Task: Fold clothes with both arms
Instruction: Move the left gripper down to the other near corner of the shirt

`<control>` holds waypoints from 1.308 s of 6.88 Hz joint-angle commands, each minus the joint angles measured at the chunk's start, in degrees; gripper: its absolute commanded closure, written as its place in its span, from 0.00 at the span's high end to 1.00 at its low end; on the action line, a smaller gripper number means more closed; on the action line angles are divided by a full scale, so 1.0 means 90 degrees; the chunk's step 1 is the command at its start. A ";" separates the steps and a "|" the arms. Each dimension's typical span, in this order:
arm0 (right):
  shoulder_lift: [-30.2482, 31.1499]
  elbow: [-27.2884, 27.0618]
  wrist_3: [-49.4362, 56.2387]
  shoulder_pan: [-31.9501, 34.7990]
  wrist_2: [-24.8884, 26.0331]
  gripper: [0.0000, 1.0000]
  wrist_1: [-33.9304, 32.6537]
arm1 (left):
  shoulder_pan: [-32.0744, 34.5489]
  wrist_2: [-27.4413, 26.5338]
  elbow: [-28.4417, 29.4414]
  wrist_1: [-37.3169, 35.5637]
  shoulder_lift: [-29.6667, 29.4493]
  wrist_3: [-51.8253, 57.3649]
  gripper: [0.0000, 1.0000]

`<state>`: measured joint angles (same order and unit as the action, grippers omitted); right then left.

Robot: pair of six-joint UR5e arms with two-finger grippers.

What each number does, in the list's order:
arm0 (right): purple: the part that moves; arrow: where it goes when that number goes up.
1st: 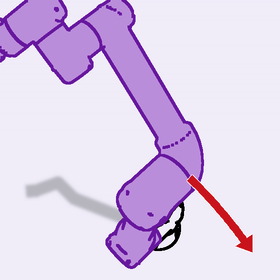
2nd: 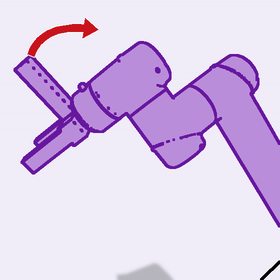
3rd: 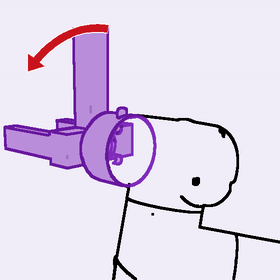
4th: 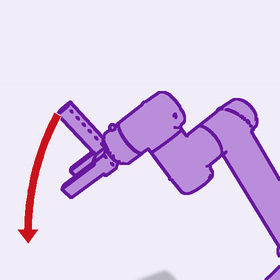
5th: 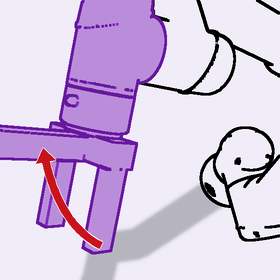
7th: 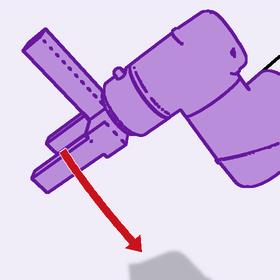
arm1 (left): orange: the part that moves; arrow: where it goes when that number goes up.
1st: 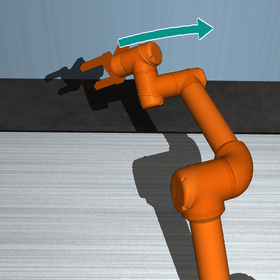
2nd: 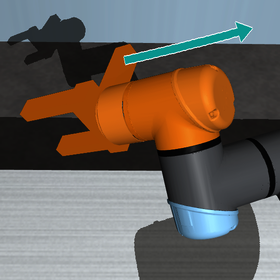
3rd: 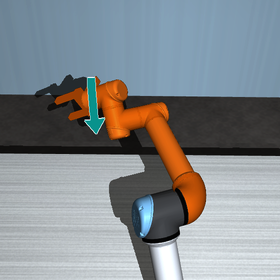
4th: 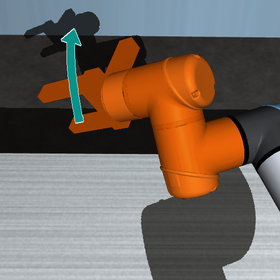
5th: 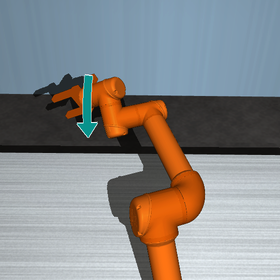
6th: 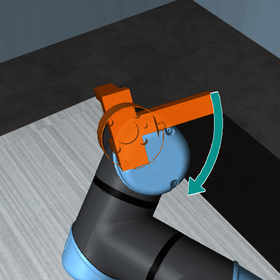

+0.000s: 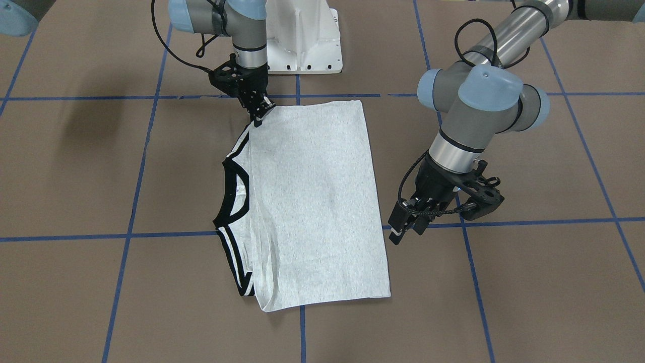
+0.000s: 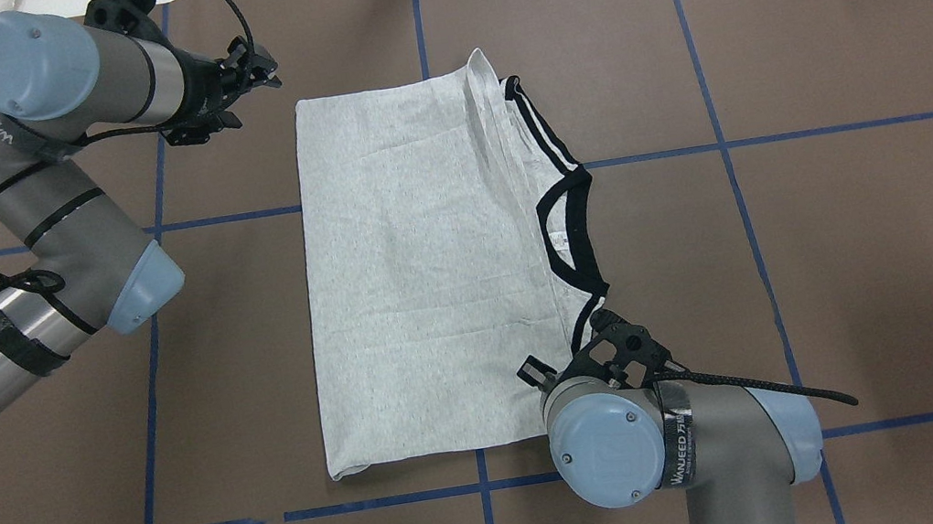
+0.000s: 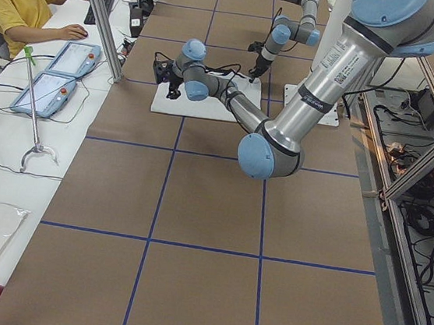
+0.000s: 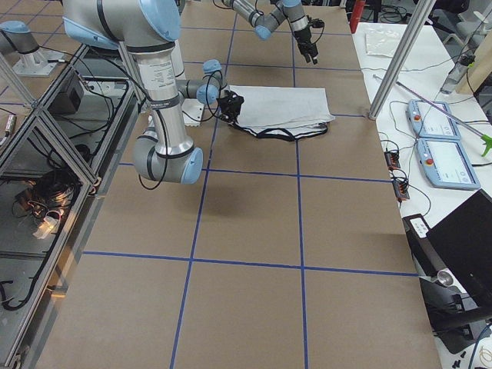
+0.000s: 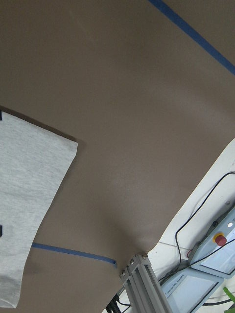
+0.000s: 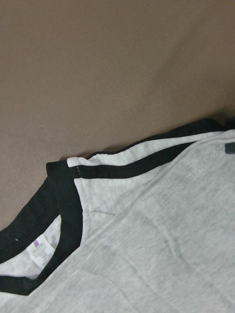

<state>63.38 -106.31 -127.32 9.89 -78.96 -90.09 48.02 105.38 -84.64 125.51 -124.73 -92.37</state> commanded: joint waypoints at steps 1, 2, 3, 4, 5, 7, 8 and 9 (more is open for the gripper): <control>0.0038 -0.0131 0.0016 0.0004 0.0004 0.00 0.0000 | 0.0006 0.0000 -0.0010 0.0000 0.0002 -0.0010 0.77; 0.0087 -0.0383 0.0064 0.0072 -0.0015 0.00 0.0000 | -0.0004 0.0010 -0.0310 -0.0010 0.0166 -0.0039 0.77; 0.0203 -0.0521 0.0065 0.0063 -0.0035 0.00 0.0000 | -0.0100 0.0019 -0.0825 -0.0048 0.0525 -0.0552 0.77; 0.0243 -0.0657 0.0055 0.0063 -0.0035 0.00 0.0010 | -0.0498 0.0010 -0.1507 -0.0329 0.0877 -0.1021 0.77; 0.0253 -0.0755 0.0064 0.0063 -0.0054 0.00 0.0010 | -0.0830 -0.0019 -0.2152 -0.0400 0.1258 -0.1384 0.77; 0.0534 -0.1076 0.0074 0.0072 -0.0103 0.00 0.0039 | -0.2348 -0.1017 -0.2977 -0.0458 0.2099 -0.2592 0.77; 0.0623 -0.1108 0.0065 0.0063 -0.0103 0.00 0.0049 | -0.2947 -0.1480 -0.3066 -0.0836 0.2159 -0.3082 0.77; 0.0634 -0.1098 0.0074 0.0053 -0.0103 0.00 0.0058 | -0.3388 -0.1571 -0.3086 -0.1110 0.2170 -0.3502 0.76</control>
<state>68.54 -115.92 -126.70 10.45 -79.86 -89.68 23.16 93.96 -111.63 118.46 -105.88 -118.98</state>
